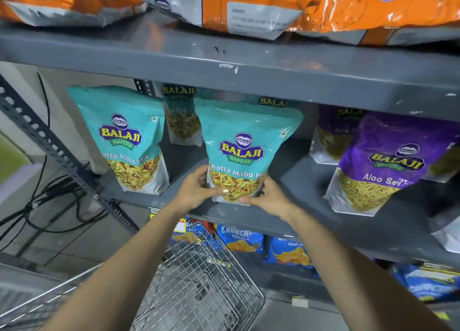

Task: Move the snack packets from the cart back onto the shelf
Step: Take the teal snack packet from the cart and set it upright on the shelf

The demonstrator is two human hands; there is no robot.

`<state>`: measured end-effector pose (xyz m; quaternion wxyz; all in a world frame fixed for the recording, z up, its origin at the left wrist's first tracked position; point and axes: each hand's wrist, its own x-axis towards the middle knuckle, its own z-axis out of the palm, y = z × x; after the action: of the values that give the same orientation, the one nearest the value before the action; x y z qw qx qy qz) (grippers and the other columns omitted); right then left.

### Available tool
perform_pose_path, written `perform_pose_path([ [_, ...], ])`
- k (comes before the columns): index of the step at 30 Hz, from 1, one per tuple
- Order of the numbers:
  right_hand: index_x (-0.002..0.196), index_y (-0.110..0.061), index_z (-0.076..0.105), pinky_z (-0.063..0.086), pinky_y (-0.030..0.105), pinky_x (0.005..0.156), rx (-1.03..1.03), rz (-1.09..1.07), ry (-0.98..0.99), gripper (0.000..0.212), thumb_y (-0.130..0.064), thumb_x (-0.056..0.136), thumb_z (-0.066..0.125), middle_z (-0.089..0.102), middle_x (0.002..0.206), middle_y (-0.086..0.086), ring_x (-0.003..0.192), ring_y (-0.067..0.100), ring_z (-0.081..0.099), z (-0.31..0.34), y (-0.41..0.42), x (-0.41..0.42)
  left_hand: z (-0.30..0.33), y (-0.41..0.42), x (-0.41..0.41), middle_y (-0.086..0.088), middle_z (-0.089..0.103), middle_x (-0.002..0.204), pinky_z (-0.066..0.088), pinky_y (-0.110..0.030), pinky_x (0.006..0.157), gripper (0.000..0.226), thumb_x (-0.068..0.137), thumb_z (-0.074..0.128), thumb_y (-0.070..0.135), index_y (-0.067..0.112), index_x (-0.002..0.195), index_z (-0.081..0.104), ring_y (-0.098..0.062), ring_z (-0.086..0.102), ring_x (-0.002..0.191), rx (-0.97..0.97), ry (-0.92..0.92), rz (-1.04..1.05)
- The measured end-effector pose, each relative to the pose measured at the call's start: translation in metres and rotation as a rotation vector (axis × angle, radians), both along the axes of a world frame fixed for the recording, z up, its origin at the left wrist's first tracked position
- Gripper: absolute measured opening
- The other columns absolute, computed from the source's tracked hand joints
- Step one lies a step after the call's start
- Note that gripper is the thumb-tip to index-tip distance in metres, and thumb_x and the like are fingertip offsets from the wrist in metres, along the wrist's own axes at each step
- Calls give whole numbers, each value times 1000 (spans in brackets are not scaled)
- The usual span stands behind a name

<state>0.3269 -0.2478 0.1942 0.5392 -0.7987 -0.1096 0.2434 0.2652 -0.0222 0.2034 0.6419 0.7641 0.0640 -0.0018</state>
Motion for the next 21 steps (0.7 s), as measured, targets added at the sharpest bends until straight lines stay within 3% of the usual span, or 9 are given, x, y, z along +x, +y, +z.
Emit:
perform_pose_path([
  [9,97,-61,47,52,44,101,-4,-18,2,80,-59,31,91,68,119,-14,113,8,63,5,1,-8,5,-1,-4,-6,71,121,52,-46,101,69,65,87,14,15,127,57,-19,67,112,-8,36,-4],
  [13,97,-60,47,51,44,101,-16,-26,5,77,-54,35,93,67,120,-14,114,8,62,5,1,-8,5,-1,-5,-4,71,122,52,-46,101,80,56,90,31,17,128,57,-17,67,112,-10,38,-7],
  [18,109,-46,47,51,36,99,1,-13,36,76,-36,48,92,65,123,-10,117,10,60,15,1,-11,7,-3,-8,-1,69,125,51,-46,101,87,54,89,39,20,131,54,-15,66,113,4,37,-19],
  [21,104,-38,54,54,20,82,23,21,94,63,3,64,80,68,119,-9,114,9,61,20,-6,-3,4,-4,-14,9,64,123,53,-33,95,94,60,88,41,22,140,44,-12,63,111,145,58,92],
])
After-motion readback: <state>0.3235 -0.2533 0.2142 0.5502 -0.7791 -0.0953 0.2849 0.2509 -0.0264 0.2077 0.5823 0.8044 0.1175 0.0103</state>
